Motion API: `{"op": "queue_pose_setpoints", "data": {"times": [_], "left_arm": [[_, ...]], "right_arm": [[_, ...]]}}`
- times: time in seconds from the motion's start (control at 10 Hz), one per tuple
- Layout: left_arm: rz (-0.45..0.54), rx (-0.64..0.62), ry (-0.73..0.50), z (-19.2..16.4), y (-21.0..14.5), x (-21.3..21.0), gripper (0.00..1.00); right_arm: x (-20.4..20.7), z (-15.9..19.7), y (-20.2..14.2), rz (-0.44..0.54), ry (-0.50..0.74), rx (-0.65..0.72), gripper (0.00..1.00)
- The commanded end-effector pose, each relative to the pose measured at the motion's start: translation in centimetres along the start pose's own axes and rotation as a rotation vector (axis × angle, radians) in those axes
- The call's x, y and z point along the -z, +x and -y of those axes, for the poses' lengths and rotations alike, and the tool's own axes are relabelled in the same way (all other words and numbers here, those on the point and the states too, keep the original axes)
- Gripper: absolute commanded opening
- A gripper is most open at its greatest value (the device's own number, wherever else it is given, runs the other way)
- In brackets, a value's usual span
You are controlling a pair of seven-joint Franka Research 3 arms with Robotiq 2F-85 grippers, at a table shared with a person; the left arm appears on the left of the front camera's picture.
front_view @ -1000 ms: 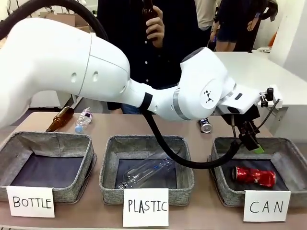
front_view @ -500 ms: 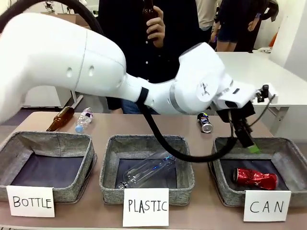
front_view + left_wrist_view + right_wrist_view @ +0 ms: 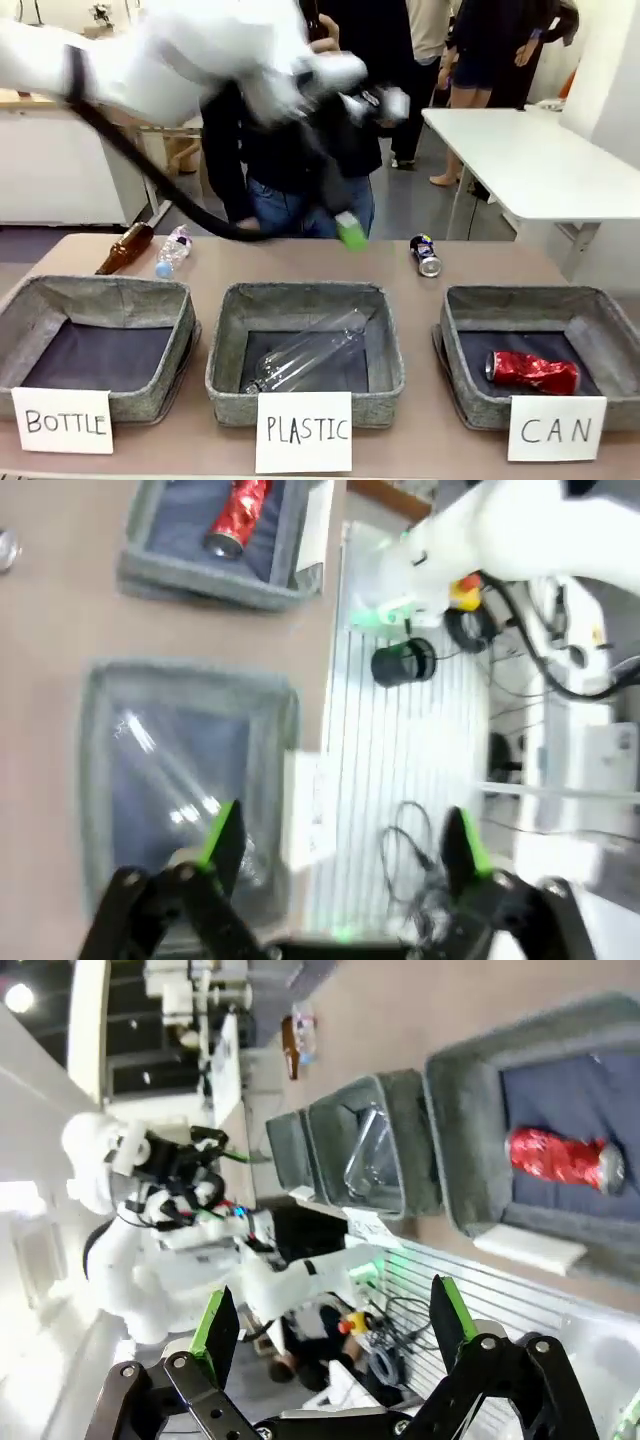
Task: Sort the can waste into the basket.
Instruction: Pick up the can waste from the table and place it in the right Fabric basket.
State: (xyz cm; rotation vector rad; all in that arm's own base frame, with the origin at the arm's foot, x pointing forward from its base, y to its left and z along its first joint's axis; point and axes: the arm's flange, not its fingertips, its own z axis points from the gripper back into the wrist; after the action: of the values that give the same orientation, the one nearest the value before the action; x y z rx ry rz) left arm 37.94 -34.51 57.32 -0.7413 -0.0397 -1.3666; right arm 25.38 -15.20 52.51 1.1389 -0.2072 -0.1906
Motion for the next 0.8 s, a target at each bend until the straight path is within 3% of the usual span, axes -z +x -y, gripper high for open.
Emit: {"op": "queue_pose_setpoints", "data": {"times": [0.0,0.3,0.5,0.6,0.7], "left_arm": [[0.180,-0.190,0.099,0.4,-10.9,-3.8,1.00],[0.713,-0.495,0.023,-2.3,-25.8,-12.6,1.00],[1.124,-0.670,-0.085,-3.7,-31.6,-14.5,1.00],[0.639,-0.522,0.008,-2.6,-29.5,-13.7,1.00],[0.639,-0.522,0.008,-2.6,-29.5,-13.7,1.00]], "right_arm": [[5.1,-3.2,4.0,-0.066,0.017,-0.134,1.00],[14.1,-7.9,7.8,-0.259,0.174,-0.171,1.00],[16.7,-9.4,8.4,-0.368,0.291,-0.064,1.00],[16.2,-8.7,6.8,-0.266,0.159,-0.156,1.00],[16.2,-8.7,6.8,-0.266,0.159,-0.156,1.00]]}}
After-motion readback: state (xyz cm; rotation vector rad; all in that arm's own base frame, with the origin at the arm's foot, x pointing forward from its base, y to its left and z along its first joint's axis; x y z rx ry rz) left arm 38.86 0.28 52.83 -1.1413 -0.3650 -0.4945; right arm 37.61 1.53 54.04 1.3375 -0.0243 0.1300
